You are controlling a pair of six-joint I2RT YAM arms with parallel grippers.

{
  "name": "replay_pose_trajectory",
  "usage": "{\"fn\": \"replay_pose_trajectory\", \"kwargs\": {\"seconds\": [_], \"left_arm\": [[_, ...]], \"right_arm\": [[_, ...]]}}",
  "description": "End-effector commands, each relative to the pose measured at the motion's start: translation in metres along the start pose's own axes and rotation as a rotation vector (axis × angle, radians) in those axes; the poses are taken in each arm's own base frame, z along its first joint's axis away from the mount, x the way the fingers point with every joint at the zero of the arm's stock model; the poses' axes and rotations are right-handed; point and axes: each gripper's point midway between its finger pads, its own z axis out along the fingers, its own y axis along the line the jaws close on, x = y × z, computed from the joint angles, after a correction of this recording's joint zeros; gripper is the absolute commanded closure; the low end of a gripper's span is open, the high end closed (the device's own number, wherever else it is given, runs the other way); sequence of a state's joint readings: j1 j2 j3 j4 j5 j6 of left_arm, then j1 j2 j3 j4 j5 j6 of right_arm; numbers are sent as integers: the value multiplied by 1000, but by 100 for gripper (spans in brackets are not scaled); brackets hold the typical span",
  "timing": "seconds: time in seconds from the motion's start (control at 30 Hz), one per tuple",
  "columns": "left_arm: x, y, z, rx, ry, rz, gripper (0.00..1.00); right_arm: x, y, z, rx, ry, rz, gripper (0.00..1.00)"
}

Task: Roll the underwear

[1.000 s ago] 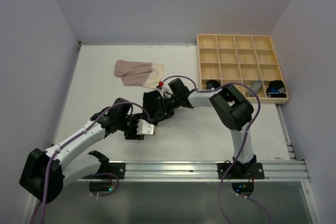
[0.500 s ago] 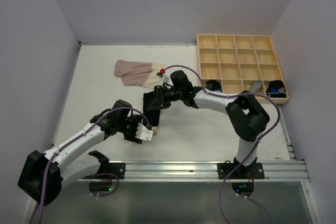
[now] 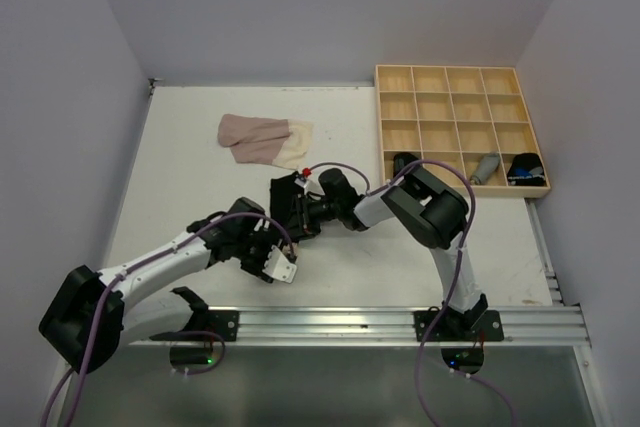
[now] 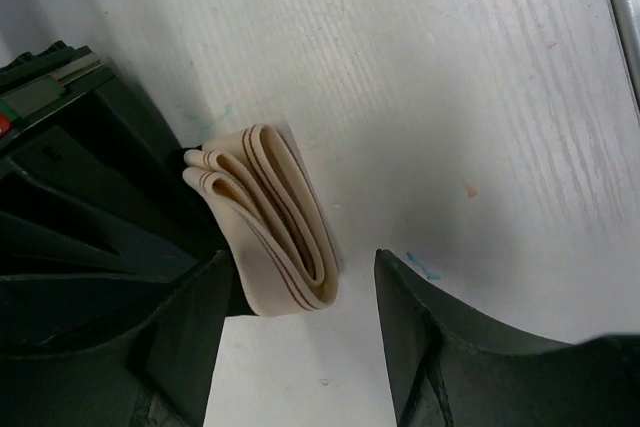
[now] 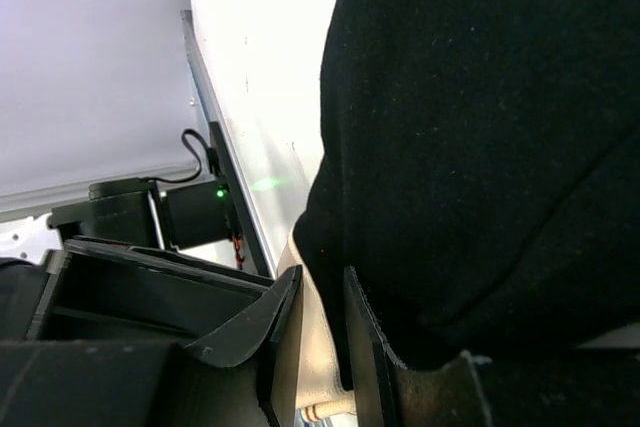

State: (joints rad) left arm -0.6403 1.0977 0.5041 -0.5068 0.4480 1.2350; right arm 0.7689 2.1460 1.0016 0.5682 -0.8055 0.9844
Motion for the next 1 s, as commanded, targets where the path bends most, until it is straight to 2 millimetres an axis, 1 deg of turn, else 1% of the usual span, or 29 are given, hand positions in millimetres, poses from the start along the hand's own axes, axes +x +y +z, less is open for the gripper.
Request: {"fn": "replay_pose_trajectory", "kwargs": {"seconds": [0.0, 0.07, 0.1, 0.13, 0.27, 0.3, 0.37, 0.4, 0.47, 0.5, 0.57, 0.6, 0.67, 0.7, 0.73, 0.77, 0.8, 0.83, 0.87, 0.9, 0.93, 0.97], "left_arm": [[2, 5, 10, -15, 5, 77, 38], [8, 0, 14, -3, 26, 93, 40], [10, 0, 17, 0, 31, 107, 42], [15, -6, 21, 10, 41, 104, 43], [28, -6, 28, -18, 82, 99, 48], [29, -4, 28, -28, 87, 109, 51], [35, -10, 29, -20, 108, 113, 56], [37, -10, 30, -23, 114, 114, 61], [40, -13, 29, -10, 131, 112, 66], [42, -18, 29, 10, 140, 94, 76], [42, -21, 28, 34, 145, 69, 84], [42, -22, 27, 58, 151, 37, 92], [37, -23, 26, 84, 142, 1, 98], [34, -25, 23, 120, 141, -28, 100], [31, -27, 22, 140, 135, -39, 100], [26, -29, 22, 162, 112, -56, 100], [22, -30, 18, 193, 108, -73, 100], [19, -32, 17, 210, 101, -85, 100], [14, -33, 16, 229, 81, -99, 100], [14, -42, 14, 278, 86, -128, 100], [9, -35, 13, 281, 75, -133, 100], [3, -37, 12, 307, 51, -148, 100]], "right_arm": [[15, -49, 5, 110, -6, 68, 71], [17, -53, 6, 109, 2, 79, 71], [19, -54, 6, 109, 4, 83, 71], [20, -55, 6, 108, 9, 85, 71], [24, -59, 6, 117, 19, 88, 71], [25, -60, 5, 120, 22, 93, 71], [26, -61, 5, 122, 25, 93, 71], [27, -62, 5, 122, 27, 93, 71], [26, -63, 5, 123, 27, 95, 71], [26, -61, 6, 121, 27, 94, 72], [24, -59, 5, 117, 24, 89, 72], [24, -56, 4, 113, 24, 82, 72], [17, -44, 0, 98, 3, 37, 71], [14, -39, -4, 94, -13, 17, 69], [6, -22, -11, 75, -42, -22, 67], [0, -14, -17, 72, -61, -69, 65], [-11, -10, -27, 82, -97, -91, 58], [-14, -8, -34, 103, -103, -101, 54], [-24, 12, -48, 94, -138, -194, 48], [-38, 15, -60, 125, -185, -224, 34], [-37, 12, -71, 181, -179, -222, 29], [-44, 26, -85, 200, -206, -321, 25]]}}
